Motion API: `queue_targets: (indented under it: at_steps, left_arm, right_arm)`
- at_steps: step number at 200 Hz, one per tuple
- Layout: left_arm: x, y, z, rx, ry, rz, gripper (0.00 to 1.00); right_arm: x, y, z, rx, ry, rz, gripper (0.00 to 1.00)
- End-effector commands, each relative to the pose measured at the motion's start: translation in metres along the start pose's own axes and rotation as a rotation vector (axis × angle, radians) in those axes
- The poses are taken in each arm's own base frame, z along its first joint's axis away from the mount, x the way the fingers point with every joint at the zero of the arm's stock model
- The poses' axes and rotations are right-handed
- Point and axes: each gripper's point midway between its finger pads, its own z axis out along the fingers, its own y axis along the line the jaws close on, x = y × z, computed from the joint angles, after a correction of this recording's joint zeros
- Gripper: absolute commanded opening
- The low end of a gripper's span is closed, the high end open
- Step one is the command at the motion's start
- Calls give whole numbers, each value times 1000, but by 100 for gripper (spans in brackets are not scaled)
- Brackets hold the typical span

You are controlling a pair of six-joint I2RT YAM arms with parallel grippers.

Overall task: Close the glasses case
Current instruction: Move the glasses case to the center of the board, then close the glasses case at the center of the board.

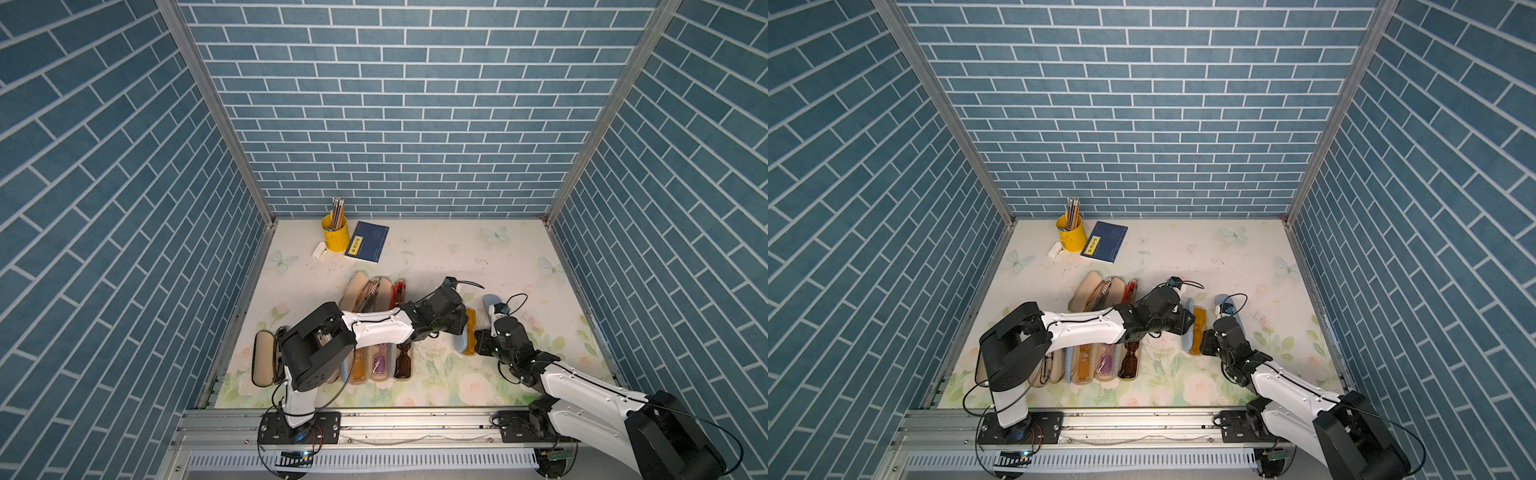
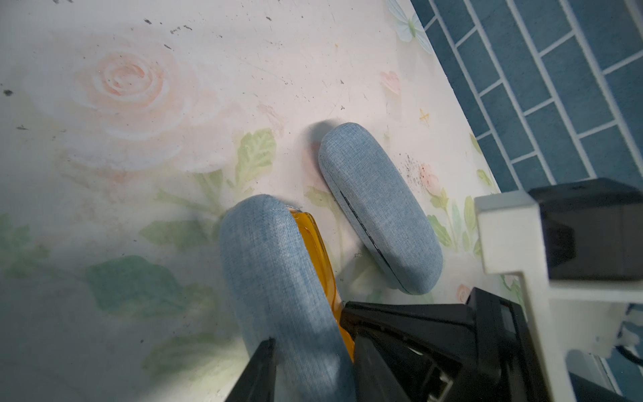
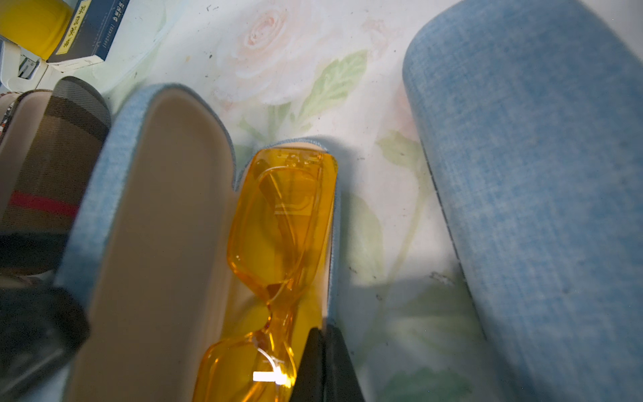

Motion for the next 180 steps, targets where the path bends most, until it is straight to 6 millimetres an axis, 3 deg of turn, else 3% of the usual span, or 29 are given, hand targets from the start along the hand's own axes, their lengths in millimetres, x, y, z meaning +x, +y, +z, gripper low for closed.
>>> queue_targets:
  at_steps: [1, 180]
  left_arm:
    - [12, 9, 11, -28, 30, -3, 40]
    - [16, 8, 20, -12, 43, -15, 37]
  right_arm:
    - [9, -7, -1, 16, 21, 4, 5]
    - [10, -6, -1, 10, 23, 5, 5]
